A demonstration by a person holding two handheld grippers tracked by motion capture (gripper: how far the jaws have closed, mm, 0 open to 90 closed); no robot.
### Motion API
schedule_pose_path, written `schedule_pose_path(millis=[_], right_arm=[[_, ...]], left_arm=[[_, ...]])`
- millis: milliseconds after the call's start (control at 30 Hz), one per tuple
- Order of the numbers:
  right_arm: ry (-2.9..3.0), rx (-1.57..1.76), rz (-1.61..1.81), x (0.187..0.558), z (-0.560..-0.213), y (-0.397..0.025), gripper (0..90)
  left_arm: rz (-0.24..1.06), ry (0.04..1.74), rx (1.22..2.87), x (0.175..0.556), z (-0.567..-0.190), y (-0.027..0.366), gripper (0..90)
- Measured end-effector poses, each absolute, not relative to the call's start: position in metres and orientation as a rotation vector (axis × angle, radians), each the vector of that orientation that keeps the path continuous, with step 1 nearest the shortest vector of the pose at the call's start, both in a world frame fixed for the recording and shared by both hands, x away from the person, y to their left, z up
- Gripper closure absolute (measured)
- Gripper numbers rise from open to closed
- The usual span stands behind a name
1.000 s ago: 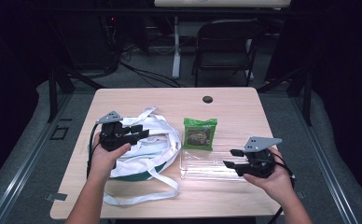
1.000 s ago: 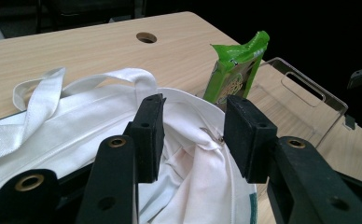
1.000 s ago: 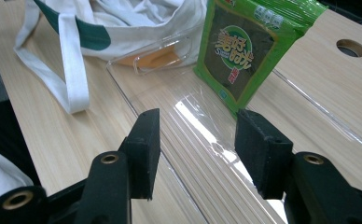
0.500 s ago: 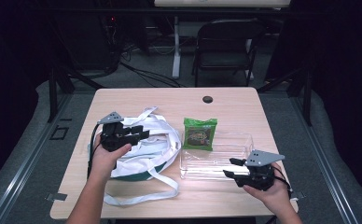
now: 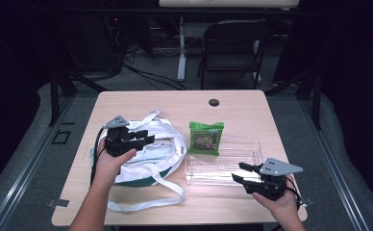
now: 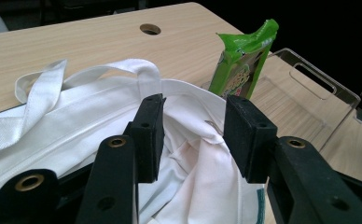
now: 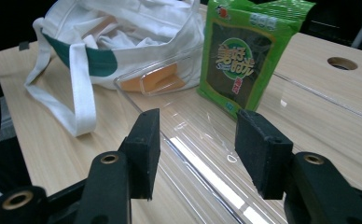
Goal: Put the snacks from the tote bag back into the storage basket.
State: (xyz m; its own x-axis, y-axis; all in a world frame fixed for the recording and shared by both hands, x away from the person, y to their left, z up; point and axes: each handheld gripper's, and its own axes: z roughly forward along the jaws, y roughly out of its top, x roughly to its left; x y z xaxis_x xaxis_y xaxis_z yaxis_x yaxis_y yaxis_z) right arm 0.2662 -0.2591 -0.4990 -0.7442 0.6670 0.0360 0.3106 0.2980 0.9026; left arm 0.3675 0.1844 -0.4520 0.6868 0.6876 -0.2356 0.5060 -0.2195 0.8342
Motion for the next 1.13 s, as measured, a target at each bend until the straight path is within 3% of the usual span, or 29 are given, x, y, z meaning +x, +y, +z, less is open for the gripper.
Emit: schedule_pose_path(millis=[1133], right_arm=[[2.258,0.86,1.436,0.268,-0.514,-0.253,48.6]], left_arm=[[0.253,0.984,1.895,0.372,-0.459,0.186,55.7]])
